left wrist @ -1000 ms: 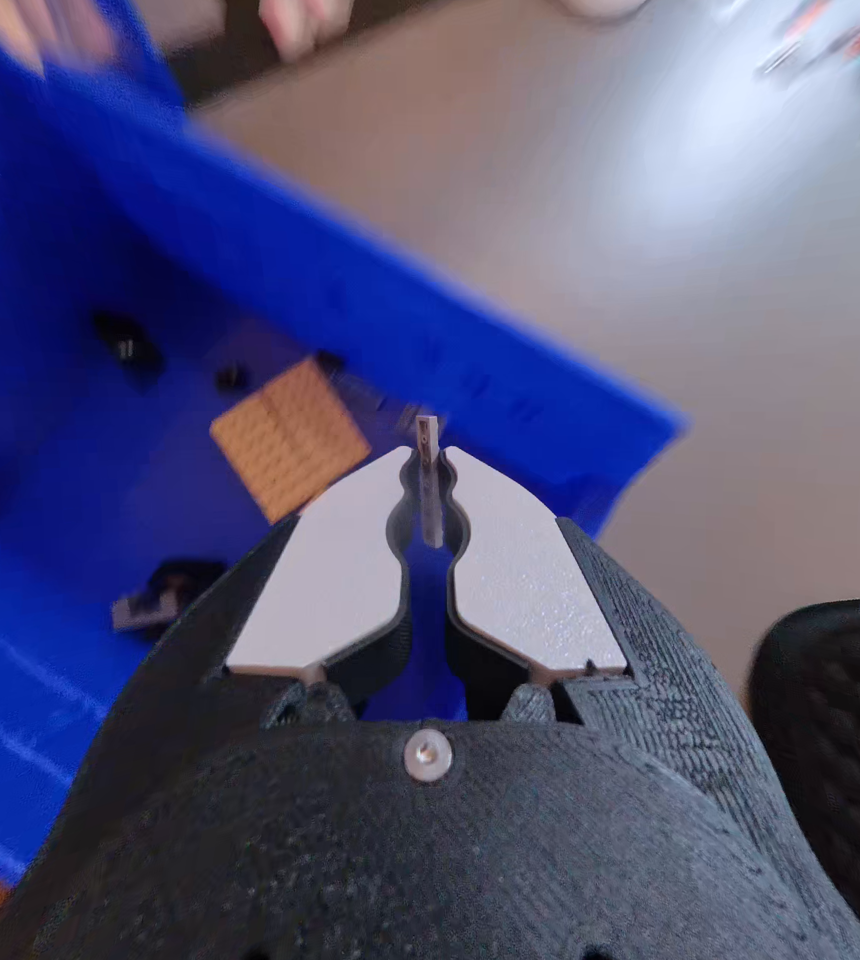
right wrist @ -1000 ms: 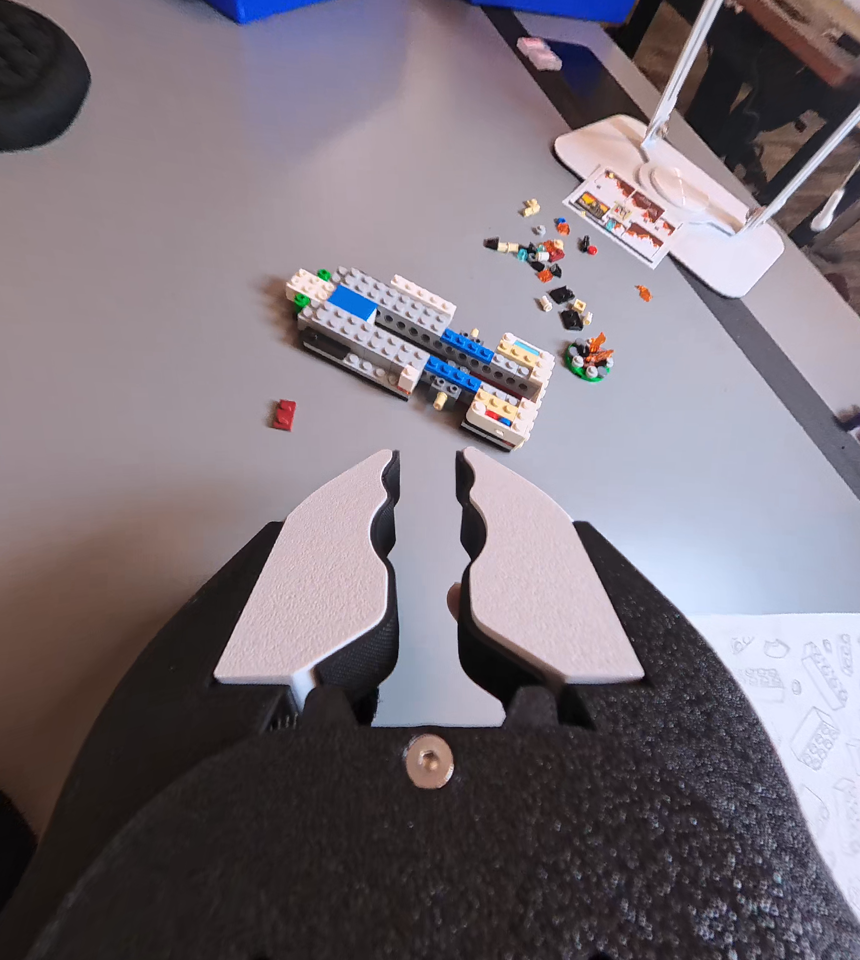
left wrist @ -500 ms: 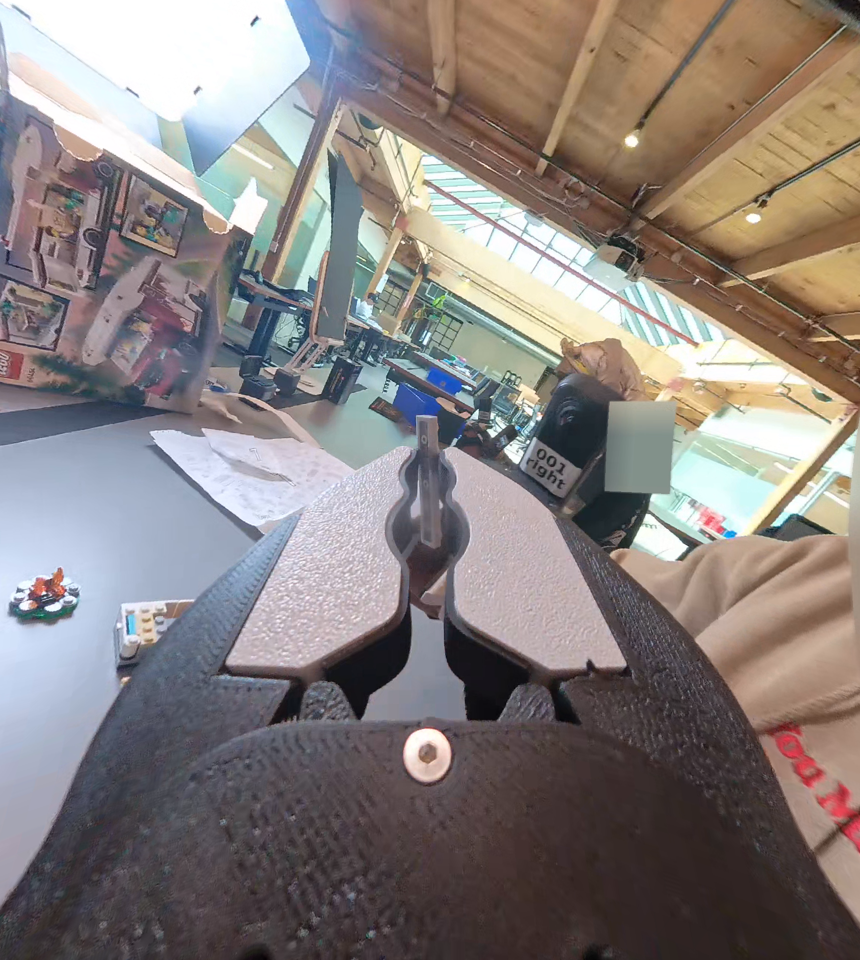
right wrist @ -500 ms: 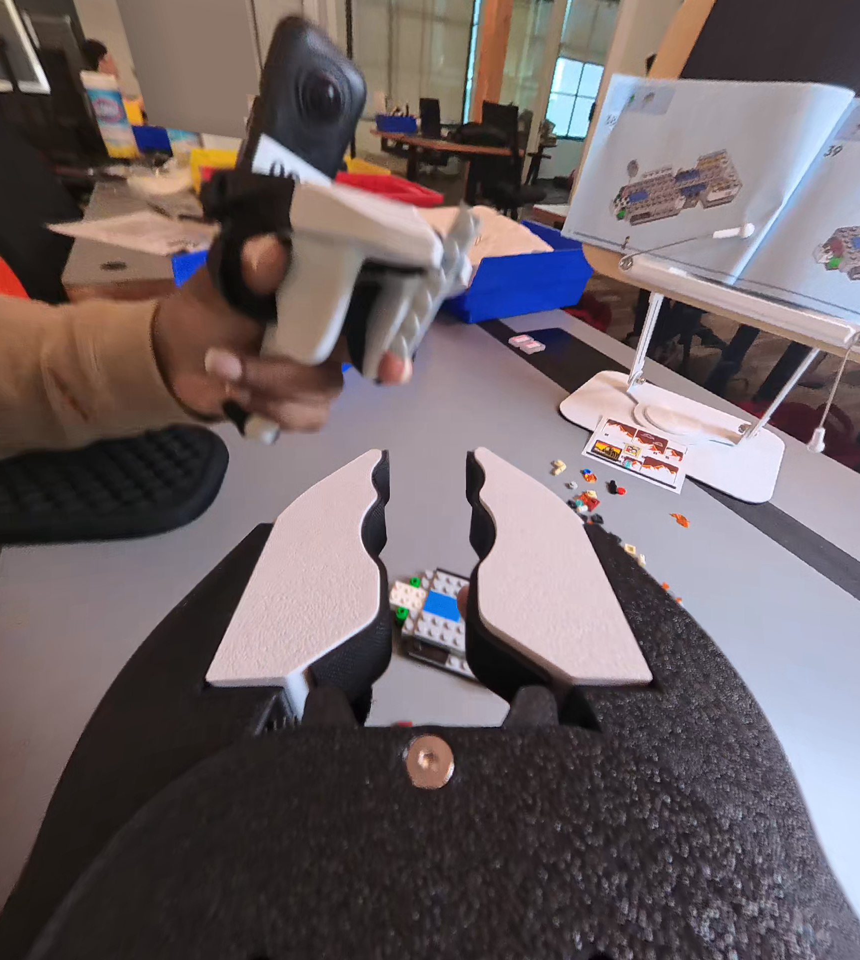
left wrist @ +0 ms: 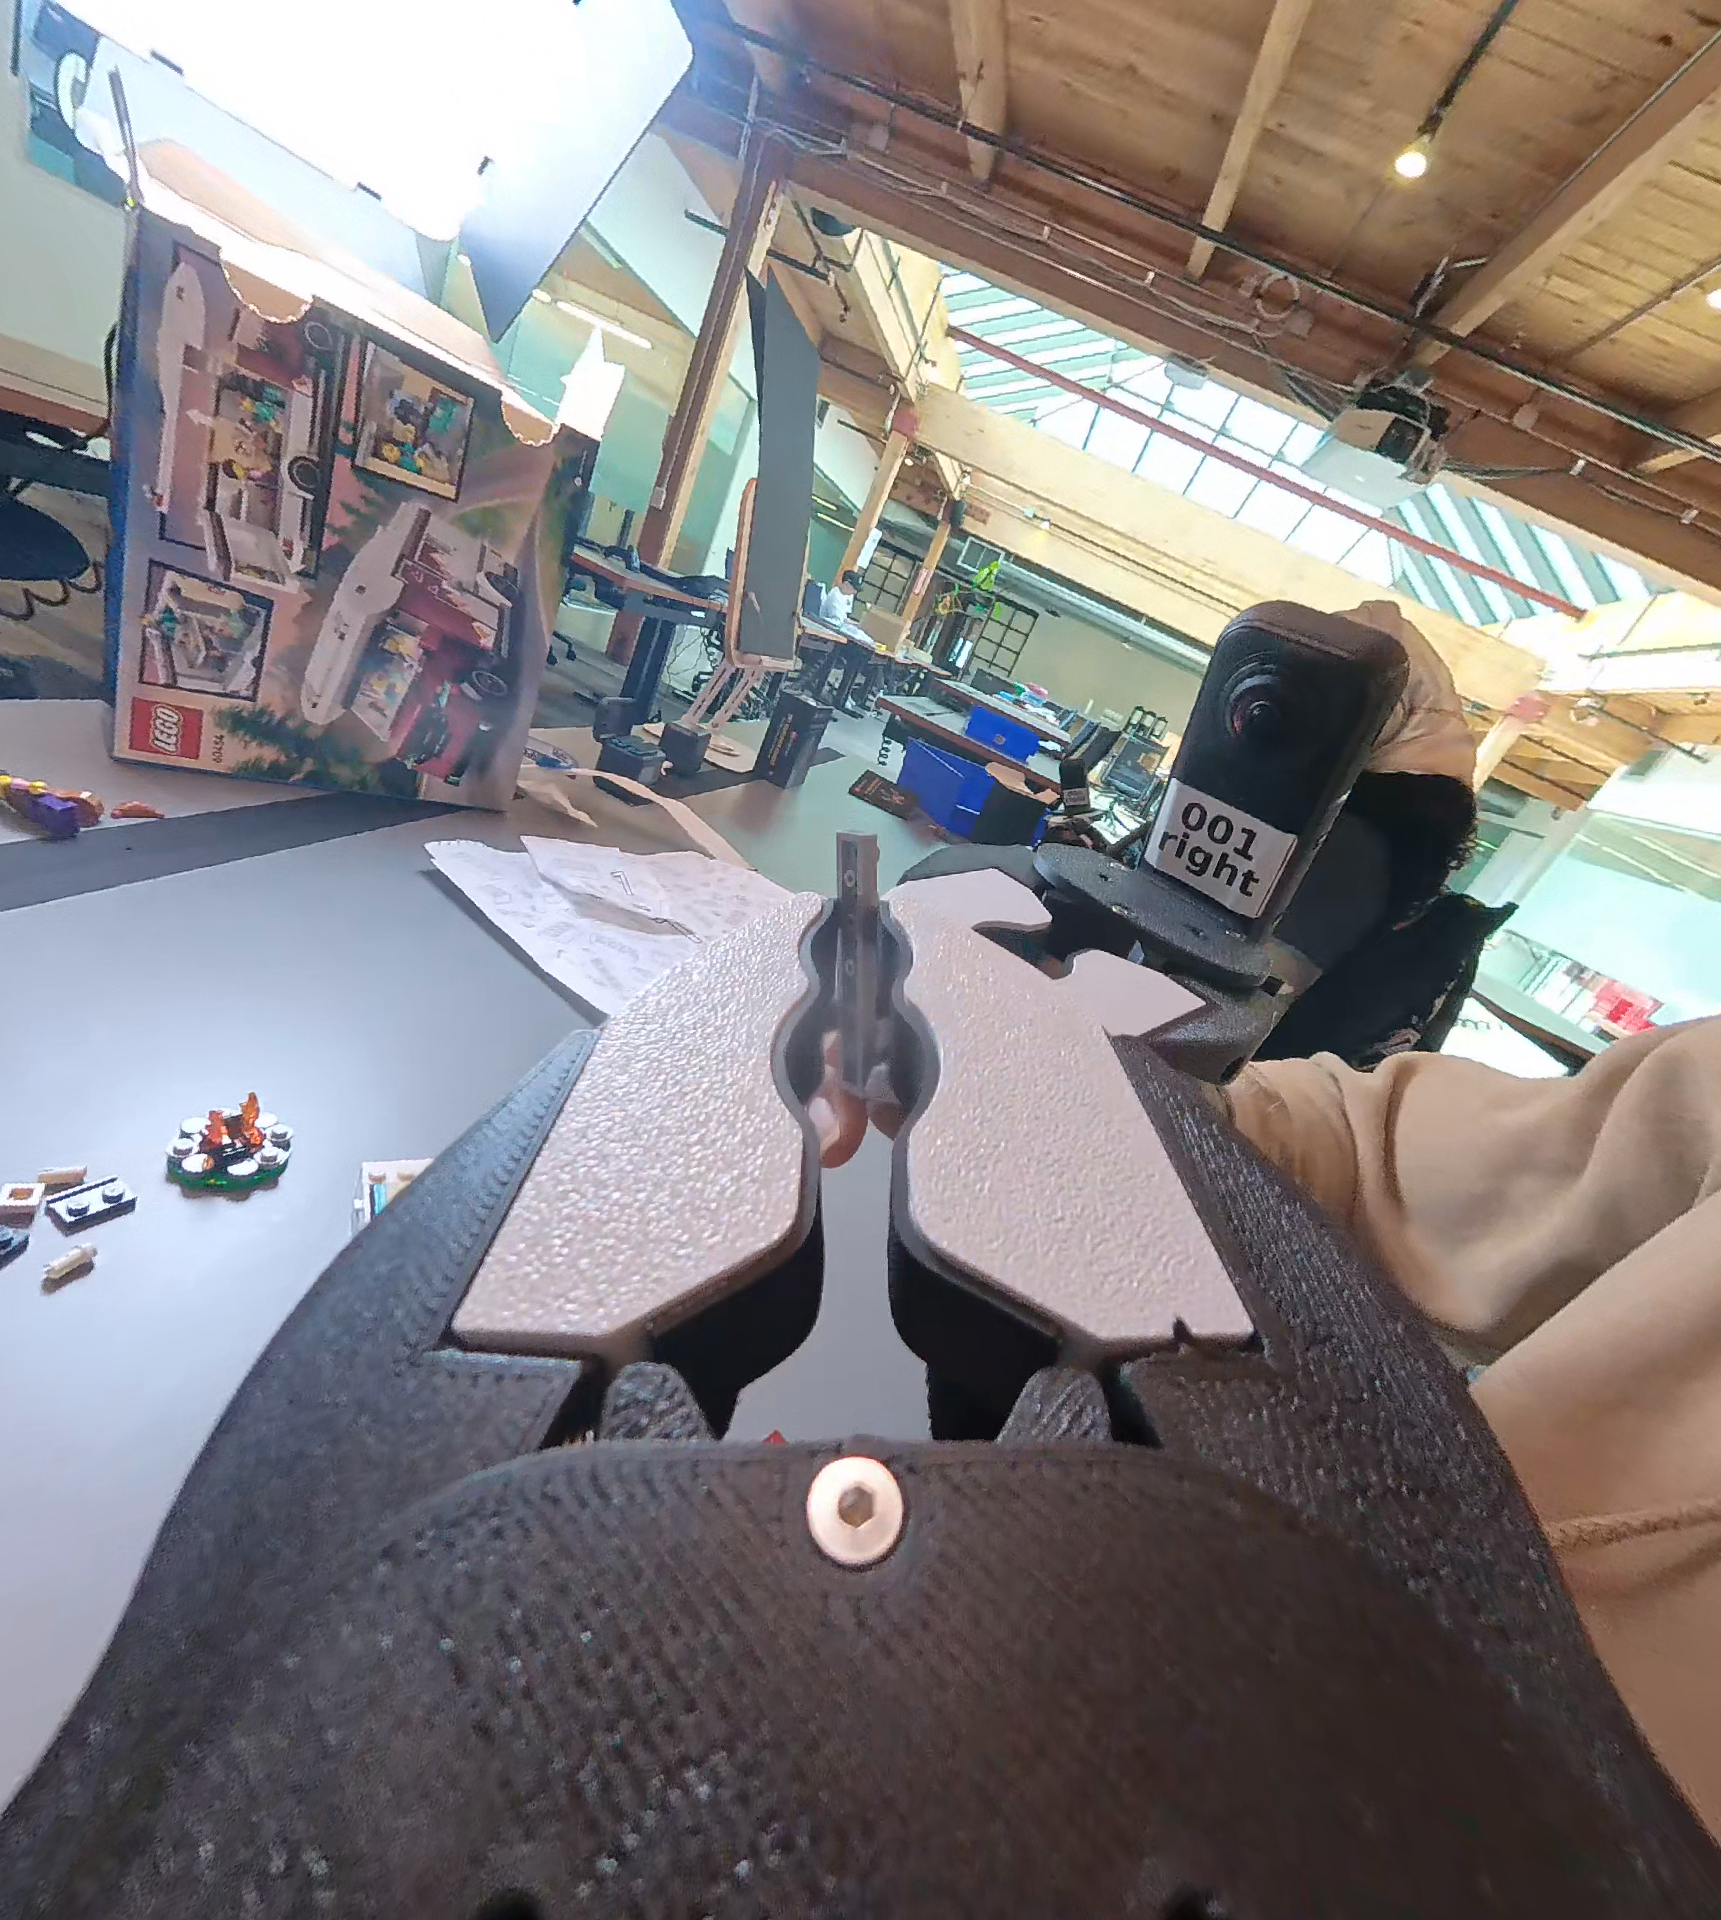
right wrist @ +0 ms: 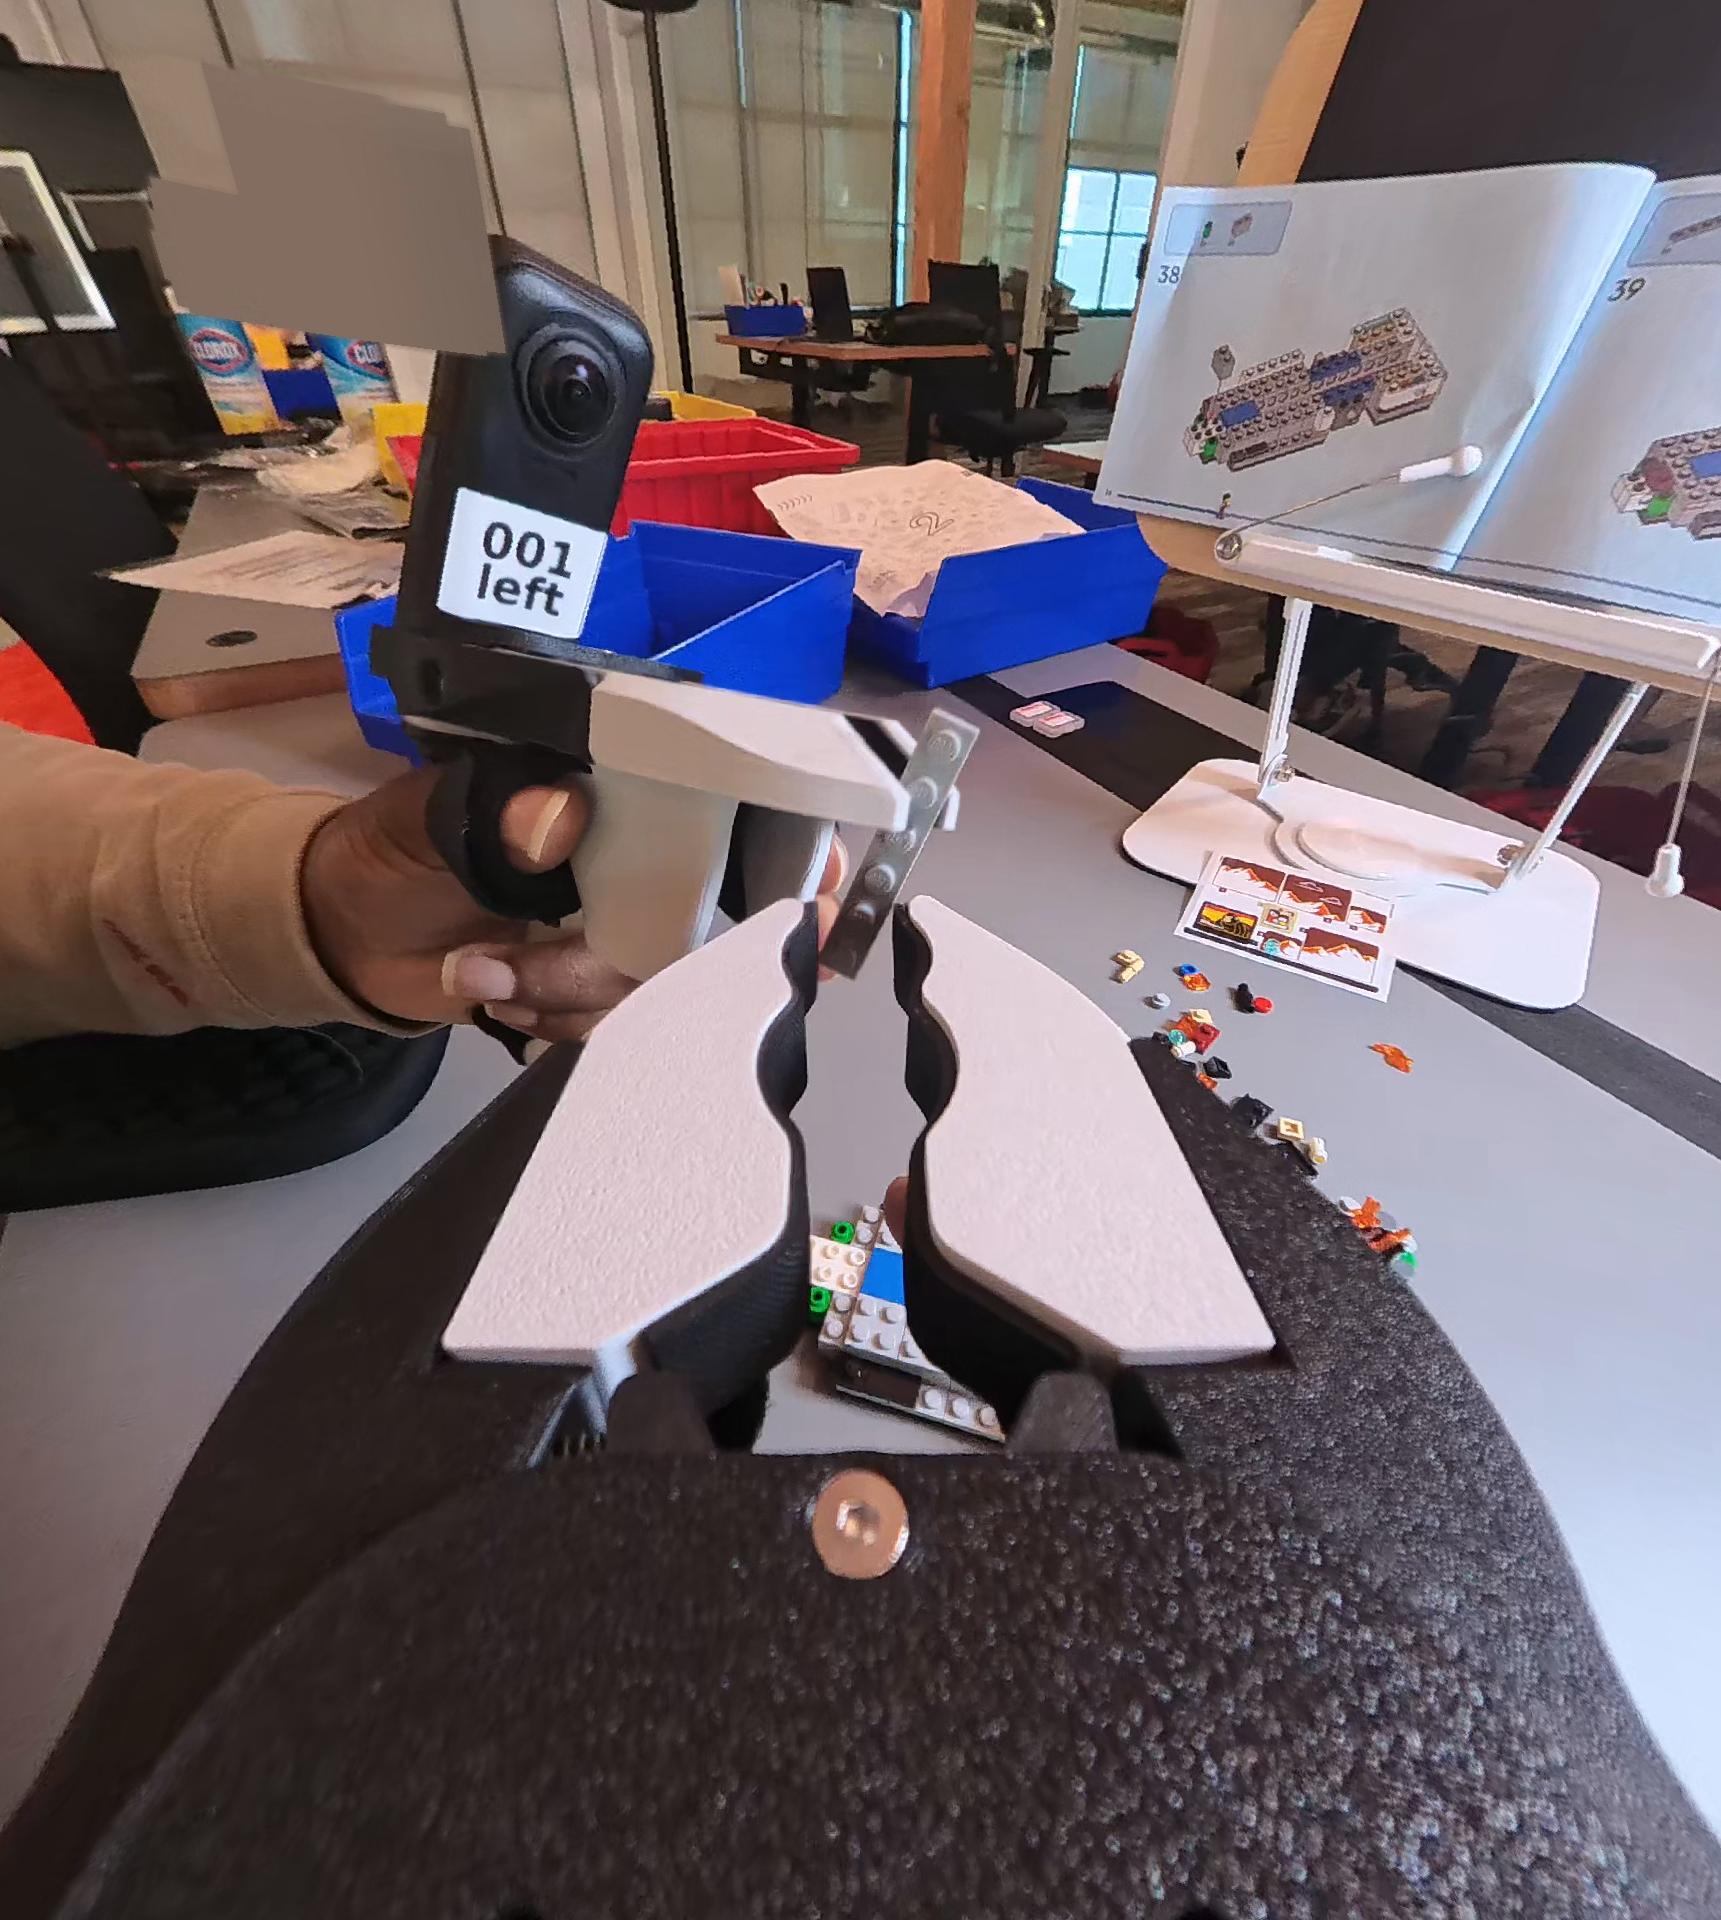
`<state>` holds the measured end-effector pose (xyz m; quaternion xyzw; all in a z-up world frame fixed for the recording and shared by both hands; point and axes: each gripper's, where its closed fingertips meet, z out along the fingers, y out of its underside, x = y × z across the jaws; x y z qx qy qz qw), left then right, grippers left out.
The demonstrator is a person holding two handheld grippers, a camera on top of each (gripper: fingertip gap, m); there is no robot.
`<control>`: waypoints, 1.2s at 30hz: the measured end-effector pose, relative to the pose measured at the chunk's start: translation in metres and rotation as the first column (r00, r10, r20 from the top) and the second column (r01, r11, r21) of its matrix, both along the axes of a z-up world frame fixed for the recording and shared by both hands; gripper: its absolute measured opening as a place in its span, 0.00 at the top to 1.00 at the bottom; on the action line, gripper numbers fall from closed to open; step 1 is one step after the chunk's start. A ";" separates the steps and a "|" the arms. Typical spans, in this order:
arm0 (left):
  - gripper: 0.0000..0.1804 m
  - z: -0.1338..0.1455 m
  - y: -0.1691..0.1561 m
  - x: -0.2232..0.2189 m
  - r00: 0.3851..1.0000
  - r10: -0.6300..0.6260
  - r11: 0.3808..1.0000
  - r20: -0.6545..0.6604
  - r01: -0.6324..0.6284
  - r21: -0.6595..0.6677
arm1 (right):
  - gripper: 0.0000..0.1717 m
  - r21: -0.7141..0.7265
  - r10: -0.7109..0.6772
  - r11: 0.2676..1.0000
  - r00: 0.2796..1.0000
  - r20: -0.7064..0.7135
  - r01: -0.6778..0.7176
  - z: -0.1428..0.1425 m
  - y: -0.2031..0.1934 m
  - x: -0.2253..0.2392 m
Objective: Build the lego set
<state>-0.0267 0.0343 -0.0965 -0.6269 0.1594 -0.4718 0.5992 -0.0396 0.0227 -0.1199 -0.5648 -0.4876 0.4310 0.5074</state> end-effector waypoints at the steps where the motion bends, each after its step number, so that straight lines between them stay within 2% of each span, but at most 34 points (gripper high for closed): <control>1: 0.96 -0.001 0.001 -0.001 1.000 0.007 1.000 0.002 -0.007 0.001 | 0.93 -0.002 0.001 1.000 1.000 0.007 -0.001 -0.001 0.001 -0.001; 7: 0.97 -0.006 0.000 -0.006 1.000 0.019 1.000 -0.016 -0.018 0.016 | 0.95 -0.035 0.020 0.999 0.999 0.038 -0.019 -0.007 0.006 0.002; 10: 0.92 -0.016 0.001 -0.016 0.997 0.034 0.999 -0.071 -0.034 0.005 | 0.95 -0.013 0.012 1.000 0.994 0.109 -0.010 -0.018 0.017 0.014; 13: 0.88 -0.038 0.003 -0.030 0.984 0.040 0.997 -0.171 -0.050 -0.059 | 0.95 0.024 0.036 0.999 0.967 0.253 -0.043 -0.046 0.027 0.038; 16: 0.84 -0.071 0.002 -0.043 0.955 0.027 0.985 -0.294 -0.075 -0.154 | 0.95 0.055 0.049 0.995 0.899 0.436 -0.080 -0.085 0.037 0.069; 19: 0.80 -0.109 -0.003 -0.045 0.898 -0.017 0.971 -0.439 -0.089 -0.220 | 0.95 0.081 0.062 0.987 0.797 0.601 -0.138 -0.119 0.038 0.095; 22: 0.74 -0.144 -0.008 -0.038 0.783 -0.085 0.967 -0.616 -0.084 -0.241 | 0.95 0.099 0.098 0.964 0.676 0.730 -0.246 -0.142 0.032 0.108; 25: 0.68 -0.169 -0.014 -0.029 0.652 -0.124 0.971 -0.748 -0.077 -0.228 | 0.95 0.073 0.160 0.928 0.568 0.807 -0.365 -0.153 0.023 0.111; 29: 0.68 -0.186 -0.018 -0.024 0.529 -0.109 0.982 -0.842 -0.074 -0.174 | 0.95 0.042 0.206 0.890 0.483 0.851 -0.453 -0.159 0.018 0.104; 32: 0.73 -0.186 -0.016 -0.026 0.516 -0.094 0.984 -0.852 -0.084 -0.159 | 0.95 0.025 0.213 0.876 0.432 0.876 -0.482 -0.164 0.018 0.101; 36: 0.76 -0.185 -0.019 -0.025 0.546 -0.119 0.980 -0.829 -0.067 -0.185 | 0.94 0.006 0.222 0.881 0.426 0.877 -0.472 -0.166 0.019 0.099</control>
